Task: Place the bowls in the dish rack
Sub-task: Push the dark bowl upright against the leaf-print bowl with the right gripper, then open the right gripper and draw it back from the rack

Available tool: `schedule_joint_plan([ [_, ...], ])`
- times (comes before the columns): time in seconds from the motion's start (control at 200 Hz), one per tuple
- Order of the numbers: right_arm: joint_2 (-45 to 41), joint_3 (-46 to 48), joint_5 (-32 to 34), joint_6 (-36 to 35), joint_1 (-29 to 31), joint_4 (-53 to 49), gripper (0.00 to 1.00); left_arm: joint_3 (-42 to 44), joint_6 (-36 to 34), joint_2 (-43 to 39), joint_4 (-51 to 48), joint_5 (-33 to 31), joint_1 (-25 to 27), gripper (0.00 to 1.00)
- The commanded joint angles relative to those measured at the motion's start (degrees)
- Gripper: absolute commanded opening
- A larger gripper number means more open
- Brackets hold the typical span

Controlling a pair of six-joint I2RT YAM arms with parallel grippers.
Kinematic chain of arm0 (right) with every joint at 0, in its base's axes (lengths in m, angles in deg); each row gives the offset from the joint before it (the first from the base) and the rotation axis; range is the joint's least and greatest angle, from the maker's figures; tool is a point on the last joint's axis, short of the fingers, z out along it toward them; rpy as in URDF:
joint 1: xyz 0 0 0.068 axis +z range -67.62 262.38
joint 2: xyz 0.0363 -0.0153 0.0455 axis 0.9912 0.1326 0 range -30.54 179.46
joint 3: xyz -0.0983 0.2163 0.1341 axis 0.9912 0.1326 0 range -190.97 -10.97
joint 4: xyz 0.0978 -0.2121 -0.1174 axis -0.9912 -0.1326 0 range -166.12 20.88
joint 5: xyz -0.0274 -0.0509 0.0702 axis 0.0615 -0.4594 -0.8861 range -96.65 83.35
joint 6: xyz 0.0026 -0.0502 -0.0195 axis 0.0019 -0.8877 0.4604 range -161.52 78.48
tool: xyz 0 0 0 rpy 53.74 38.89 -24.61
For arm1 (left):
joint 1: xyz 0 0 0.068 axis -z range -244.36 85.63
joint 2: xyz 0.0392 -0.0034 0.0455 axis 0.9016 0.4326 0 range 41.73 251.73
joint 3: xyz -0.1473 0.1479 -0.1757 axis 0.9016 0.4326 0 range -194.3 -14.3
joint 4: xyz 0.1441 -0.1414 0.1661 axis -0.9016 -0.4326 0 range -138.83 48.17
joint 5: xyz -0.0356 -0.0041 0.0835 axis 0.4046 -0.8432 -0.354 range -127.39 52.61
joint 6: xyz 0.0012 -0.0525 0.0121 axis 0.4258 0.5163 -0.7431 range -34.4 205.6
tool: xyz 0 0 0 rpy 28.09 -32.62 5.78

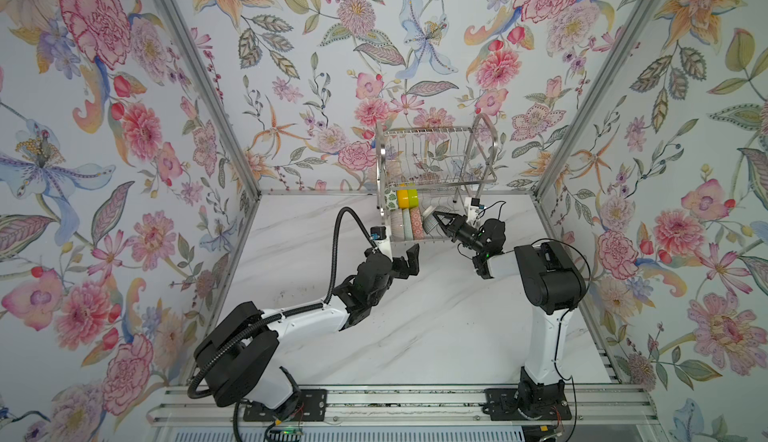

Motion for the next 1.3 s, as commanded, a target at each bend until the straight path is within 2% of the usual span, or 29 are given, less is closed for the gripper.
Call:
schedule_joint_plan([
  [0.0, 1.4, -2.8, -1.6, -2.5, 0.9, 1.5, 0.0, 0.8, 0.6, -1.7, -0.1, 0.2, -0.9, 0.99],
  [0.505, 4.2, -5.3, -3.6, -6.4, 1.9, -5.7, 0.0, 1.7, 1.0, -2.3, -0.4, 0.7, -1.9, 0.99],
  [0.806, 1.8, -5.3, -2.2, -14.8, 1.5, -18.1, 0.0, 2.3, 1.5, -2.6, -0.2, 1.0, -2.3, 0.99],
  [0.926, 0.7, -6.2, -1.2, -18.9, 1.5, -24.5, 0.1, 2.3, 1.6, -2.4, -0.1, 1.1, -2.3, 0.99],
  [1.096, -0.4, -7.5, -0.6, -23.0, 1.5, -30.4, 0.16, 2.3, 1.8, -2.4, -0.1, 1.1, -2.3, 0.99],
  [1.296, -0.9, -7.9, -0.3, -24.2, 1.5, -32.0, 0.22, 2.0, 2.0, -2.3, -0.4, 1.3, -2.4, 0.99],
])
